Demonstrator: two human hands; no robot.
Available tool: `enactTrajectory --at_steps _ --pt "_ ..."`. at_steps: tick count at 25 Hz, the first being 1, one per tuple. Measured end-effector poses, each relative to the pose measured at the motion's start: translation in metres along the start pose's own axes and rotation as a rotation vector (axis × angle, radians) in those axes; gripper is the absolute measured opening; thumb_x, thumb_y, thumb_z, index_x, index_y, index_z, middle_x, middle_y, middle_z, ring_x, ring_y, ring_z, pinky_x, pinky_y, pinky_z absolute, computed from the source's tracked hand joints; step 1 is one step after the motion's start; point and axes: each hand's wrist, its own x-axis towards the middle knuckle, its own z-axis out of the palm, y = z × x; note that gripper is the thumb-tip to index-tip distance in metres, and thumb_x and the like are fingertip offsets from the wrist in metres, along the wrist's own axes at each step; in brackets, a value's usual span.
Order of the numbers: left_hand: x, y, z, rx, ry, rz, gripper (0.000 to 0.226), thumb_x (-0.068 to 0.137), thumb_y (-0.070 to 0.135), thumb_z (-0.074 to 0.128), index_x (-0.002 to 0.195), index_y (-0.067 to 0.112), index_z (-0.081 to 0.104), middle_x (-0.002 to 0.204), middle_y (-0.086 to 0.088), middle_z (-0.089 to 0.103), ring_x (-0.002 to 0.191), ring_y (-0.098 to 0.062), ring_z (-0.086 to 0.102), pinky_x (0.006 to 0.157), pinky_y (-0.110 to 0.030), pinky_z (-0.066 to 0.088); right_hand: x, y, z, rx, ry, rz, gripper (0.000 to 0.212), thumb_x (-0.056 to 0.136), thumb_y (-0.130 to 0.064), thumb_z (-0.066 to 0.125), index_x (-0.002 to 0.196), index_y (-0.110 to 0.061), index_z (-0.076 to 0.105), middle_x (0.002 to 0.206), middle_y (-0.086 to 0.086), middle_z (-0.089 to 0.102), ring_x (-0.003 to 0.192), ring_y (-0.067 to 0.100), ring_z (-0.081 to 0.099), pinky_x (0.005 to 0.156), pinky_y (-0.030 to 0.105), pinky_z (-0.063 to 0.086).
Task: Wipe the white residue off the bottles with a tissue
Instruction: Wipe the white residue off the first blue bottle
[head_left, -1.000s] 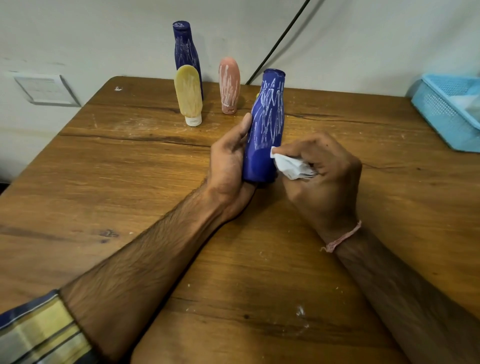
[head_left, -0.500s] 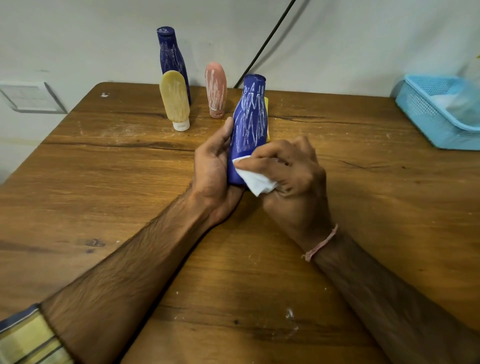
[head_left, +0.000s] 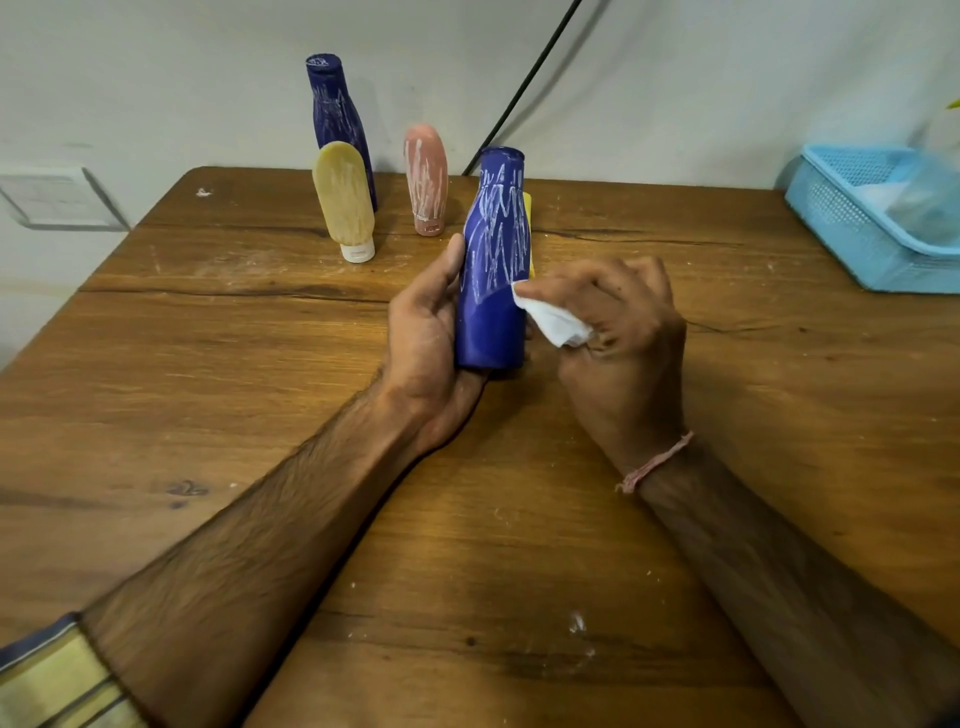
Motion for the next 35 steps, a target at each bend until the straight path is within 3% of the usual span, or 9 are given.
enactTrajectory --at_steps 3,7,11,14,16,19,23,28,35 --pt "0.000 0.000 0.001 -0.020 -0.008 -0.027 0.058 0.105 0.045 0.041 0.144 0.003 0.049 0.126 -0.019 0.053 0.114 -0.030 0.052 0.104 -0.044 0.044 -0.007 -0.012 0.007 -0.010 -0.042 -0.116 0.025 0.083 -0.005 0.078 0.106 -0.012 0.079 0.105 0.004 0.074 0.091 0.031 0.058 0.071 0.047 0.049" --pt "0.000 -0.001 0.000 -0.002 -0.009 -0.003 0.052 0.106 0.043 0.039 0.140 0.006 0.052 0.126 -0.019 0.057 0.115 -0.030 0.051 0.109 -0.050 0.039 0.000 0.002 0.001 -0.020 0.005 -0.018 0.025 0.084 -0.010 0.071 0.108 -0.013 0.078 0.107 0.005 0.073 0.092 0.030 0.058 0.069 0.047 0.050" --pt "-0.001 -0.001 0.002 -0.017 -0.013 -0.019 0.050 0.106 0.043 0.039 0.134 0.006 0.057 0.120 -0.018 0.060 0.110 -0.027 0.056 0.104 -0.044 0.045 -0.007 -0.012 0.008 -0.031 -0.036 -0.145 0.026 0.081 -0.004 0.081 0.106 -0.012 0.079 0.105 0.004 0.074 0.089 0.032 0.058 0.070 0.046 0.048" --pt "-0.002 0.000 0.001 0.036 -0.011 -0.003 0.046 0.107 0.044 0.037 0.129 0.010 0.059 0.112 -0.013 0.065 0.102 -0.026 0.060 0.098 -0.046 0.045 0.000 0.005 0.000 -0.050 -0.012 -0.029 0.028 0.084 -0.008 0.075 0.111 -0.014 0.077 0.111 0.003 0.073 0.094 0.031 0.060 0.075 0.042 0.048" --pt "-0.002 0.000 0.002 0.025 -0.012 -0.003 0.048 0.107 0.044 0.038 0.133 0.008 0.057 0.116 -0.015 0.063 0.104 -0.027 0.058 0.098 -0.047 0.044 -0.001 0.003 0.002 -0.039 -0.011 -0.017 0.028 0.084 -0.005 0.075 0.111 -0.014 0.077 0.111 0.003 0.073 0.094 0.031 0.059 0.077 0.037 0.047" --pt "0.000 0.000 0.001 -0.009 -0.035 -0.024 0.058 0.106 0.042 0.038 0.145 0.000 0.047 0.124 -0.019 0.055 0.105 -0.025 0.058 0.101 -0.043 0.044 -0.008 -0.011 0.008 -0.034 -0.006 -0.127 0.026 0.085 -0.001 0.077 0.107 -0.015 0.079 0.108 0.000 0.074 0.089 0.032 0.057 0.073 0.044 0.048" --pt "0.001 -0.001 -0.001 0.052 -0.043 -0.002 0.058 0.105 0.045 0.039 0.144 0.003 0.047 0.123 -0.020 0.054 0.099 -0.025 0.056 0.090 -0.042 0.045 0.000 0.003 0.001 -0.057 0.015 -0.022 0.027 0.085 -0.003 0.076 0.110 -0.014 0.077 0.110 0.003 0.074 0.094 0.033 0.059 0.077 0.034 0.045" --pt "0.003 -0.005 -0.003 0.023 -0.073 -0.010 0.059 0.105 0.042 0.040 0.145 -0.002 0.046 0.123 -0.023 0.056 0.112 -0.034 0.054 0.105 -0.049 0.041 -0.005 -0.006 0.004 -0.065 0.008 -0.111 0.025 0.087 -0.003 0.074 0.109 -0.013 0.078 0.110 0.002 0.074 0.091 0.034 0.058 0.071 0.049 0.048" --pt "0.004 -0.006 -0.002 0.044 -0.063 0.011 0.058 0.106 0.040 0.040 0.145 -0.002 0.045 0.125 -0.024 0.055 0.113 -0.033 0.055 0.109 -0.050 0.041 -0.006 -0.008 0.006 -0.076 -0.002 -0.121 0.026 0.086 -0.004 0.075 0.110 -0.013 0.078 0.110 0.003 0.073 0.092 0.034 0.059 0.072 0.049 0.049"
